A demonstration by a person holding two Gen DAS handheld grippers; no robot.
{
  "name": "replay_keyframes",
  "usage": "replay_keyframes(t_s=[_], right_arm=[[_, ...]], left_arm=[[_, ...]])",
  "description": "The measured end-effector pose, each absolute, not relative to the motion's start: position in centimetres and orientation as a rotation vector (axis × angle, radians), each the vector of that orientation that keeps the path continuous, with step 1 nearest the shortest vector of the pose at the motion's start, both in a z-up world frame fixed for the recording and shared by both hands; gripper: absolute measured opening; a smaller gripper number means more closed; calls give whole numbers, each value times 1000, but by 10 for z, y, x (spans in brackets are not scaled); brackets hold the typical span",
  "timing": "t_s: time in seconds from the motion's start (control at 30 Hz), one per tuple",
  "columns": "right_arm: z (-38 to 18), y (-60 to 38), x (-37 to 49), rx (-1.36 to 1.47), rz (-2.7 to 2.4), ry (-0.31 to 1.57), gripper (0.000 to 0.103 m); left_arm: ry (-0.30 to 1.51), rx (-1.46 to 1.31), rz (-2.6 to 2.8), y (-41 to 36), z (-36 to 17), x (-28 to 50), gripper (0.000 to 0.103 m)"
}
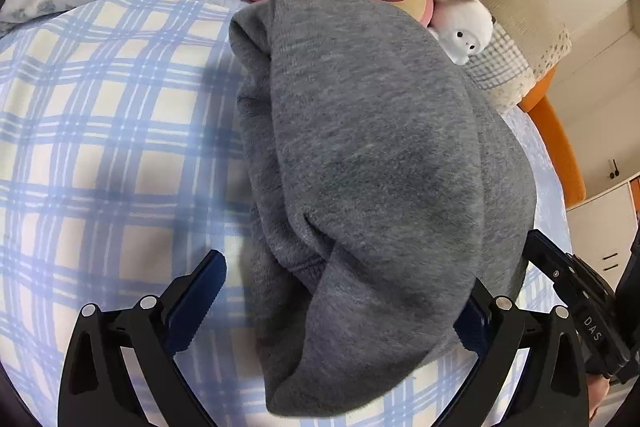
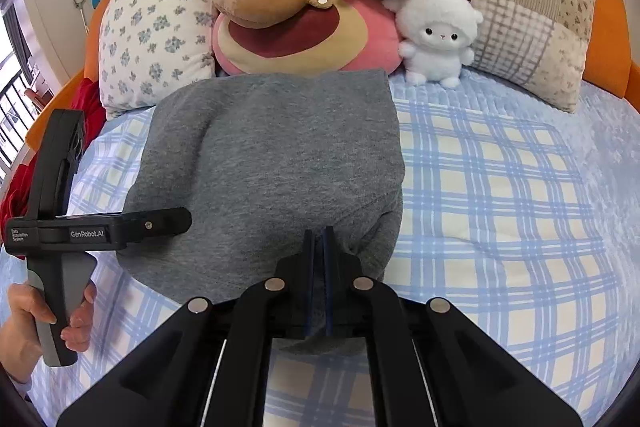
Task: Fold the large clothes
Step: 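Grasp the folded hoodie end with both grippers and lift it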
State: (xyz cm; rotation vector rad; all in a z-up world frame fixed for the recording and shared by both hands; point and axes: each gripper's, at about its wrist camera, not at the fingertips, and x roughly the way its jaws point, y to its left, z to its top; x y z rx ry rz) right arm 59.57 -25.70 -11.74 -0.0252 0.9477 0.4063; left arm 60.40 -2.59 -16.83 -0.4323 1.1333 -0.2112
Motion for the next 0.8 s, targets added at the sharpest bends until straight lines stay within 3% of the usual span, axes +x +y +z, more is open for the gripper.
replay_keyframes(t_s=[0.17, 0.23, 0.33, 0.5, 0.63, 0.67, 0.8], right_arm=[[-98, -259, 586, -62, 403, 879, 32], [-86, -261, 592, -28, 390, 836, 37], [-77, -263, 614, 75, 383, 816, 38], [-79, -258, 678, 270, 438, 872, 38], [-104, -250, 714, 331, 404, 948, 37], [-112, -249, 718, 317, 380, 963, 33], [-146, -268, 715, 373, 329, 989, 34]], left_arm=[[1078, -415, -225, -23, -135, 592, 101], [1017, -435, -264, -27, -117, 595, 101], [932, -484, -299, -31, -97, 607, 101], [1052, -479, -290, -50, -123, 635, 101], [1058, -357, -250, -49, -145, 634, 101], [1056, -361, -251, -44, -150, 634, 101], [1051, -412, -295, -27, -150, 634, 101]])
